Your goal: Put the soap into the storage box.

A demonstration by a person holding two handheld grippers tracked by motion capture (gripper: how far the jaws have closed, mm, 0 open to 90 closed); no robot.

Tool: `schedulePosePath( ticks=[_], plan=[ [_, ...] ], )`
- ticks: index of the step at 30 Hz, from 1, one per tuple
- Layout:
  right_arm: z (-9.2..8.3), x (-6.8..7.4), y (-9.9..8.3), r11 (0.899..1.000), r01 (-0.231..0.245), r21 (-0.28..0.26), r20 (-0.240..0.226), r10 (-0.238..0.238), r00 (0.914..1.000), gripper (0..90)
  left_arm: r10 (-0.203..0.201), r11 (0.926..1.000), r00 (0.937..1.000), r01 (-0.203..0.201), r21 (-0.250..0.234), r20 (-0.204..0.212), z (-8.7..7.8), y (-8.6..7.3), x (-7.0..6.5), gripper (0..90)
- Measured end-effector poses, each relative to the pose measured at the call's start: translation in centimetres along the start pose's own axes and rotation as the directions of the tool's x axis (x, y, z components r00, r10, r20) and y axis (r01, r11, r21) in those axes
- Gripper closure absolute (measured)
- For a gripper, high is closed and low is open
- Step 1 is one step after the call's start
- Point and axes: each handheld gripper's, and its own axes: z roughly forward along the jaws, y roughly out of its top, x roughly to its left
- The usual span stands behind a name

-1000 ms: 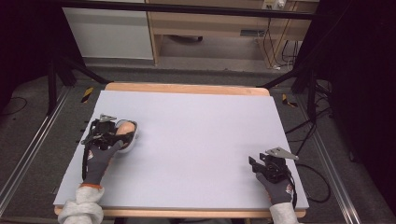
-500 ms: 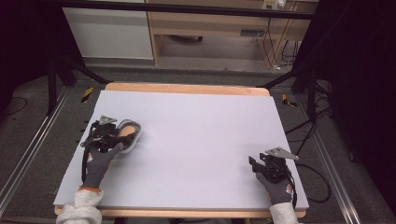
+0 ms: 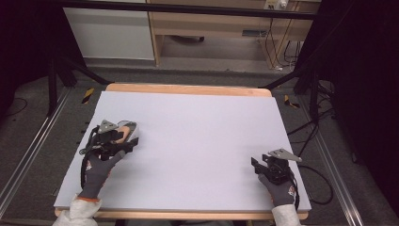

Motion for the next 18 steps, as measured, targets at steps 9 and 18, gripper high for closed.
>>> schedulePosePath(
  ticks=[9, 18],
  plan=[
    [-0.1, -0.1, 0.0, 1.000, -0.006, -0.013, 0.007, 0.006, 1.0000, 46.9, 0.033, 0.9995, 0.9990, -0.033, 0.001, 0.032, -0.9, -2.6, -1.4, 29.6],
    [-0.1, -0.4, -0.4, 1.000, -0.012, -0.014, 0.014, 0.012, 0.9998, 41.9, 0.044, 0.9985, 0.9990, -0.045, 0.031, 0.009, -1.0, -5.3, -1.4, 25.9]
  ],
)
